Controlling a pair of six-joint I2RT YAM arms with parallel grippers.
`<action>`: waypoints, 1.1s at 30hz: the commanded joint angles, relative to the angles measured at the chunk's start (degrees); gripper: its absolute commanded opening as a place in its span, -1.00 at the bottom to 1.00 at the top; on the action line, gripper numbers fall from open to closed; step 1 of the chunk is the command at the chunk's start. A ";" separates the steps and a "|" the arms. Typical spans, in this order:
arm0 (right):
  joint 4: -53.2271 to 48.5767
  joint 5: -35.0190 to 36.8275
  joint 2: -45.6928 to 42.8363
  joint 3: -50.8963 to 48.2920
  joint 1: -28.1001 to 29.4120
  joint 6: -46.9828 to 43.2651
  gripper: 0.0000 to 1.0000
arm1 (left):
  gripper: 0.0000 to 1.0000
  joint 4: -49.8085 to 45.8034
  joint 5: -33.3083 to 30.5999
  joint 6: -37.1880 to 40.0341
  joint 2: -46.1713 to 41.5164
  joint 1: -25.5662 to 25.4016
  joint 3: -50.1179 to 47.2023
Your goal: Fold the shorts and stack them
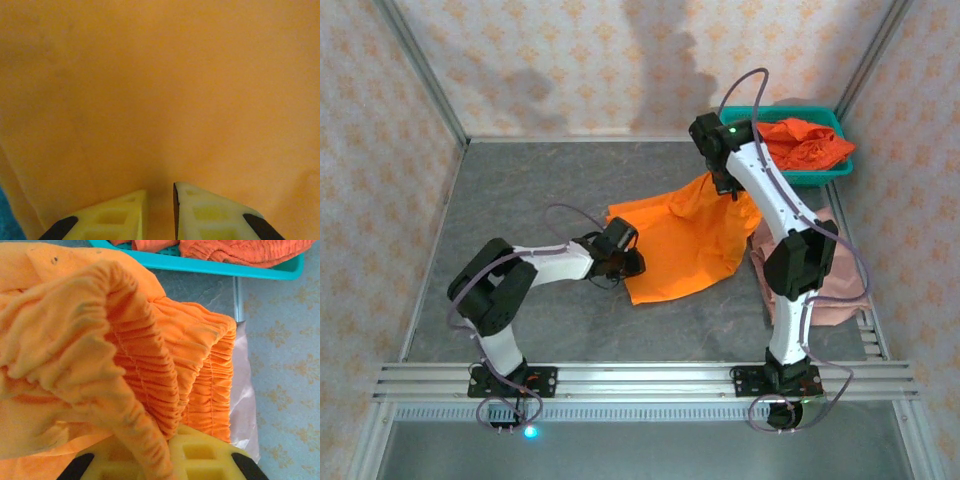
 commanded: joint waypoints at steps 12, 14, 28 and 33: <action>5.12 -10.18 -4.57 -7.15 -1.10 0.96 -0.76 | -0.65 -20.40 -11.02 9.83 -3.73 15.90 -2.75; 7.59 -14.36 -6.13 -10.58 -1.09 1.87 -0.74 | -0.65 -23.61 -14.56 11.49 -5.79 19.10 -2.38; 26.60 -41.79 -11.61 -33.31 -9.41 6.34 0.84 | -0.63 -26.82 -17.57 16.86 -9.55 30.67 0.31; 29.97 -47.04 -8.06 -35.08 -12.22 6.53 0.95 | -0.64 -25.84 -16.24 17.03 -10.06 30.75 -0.61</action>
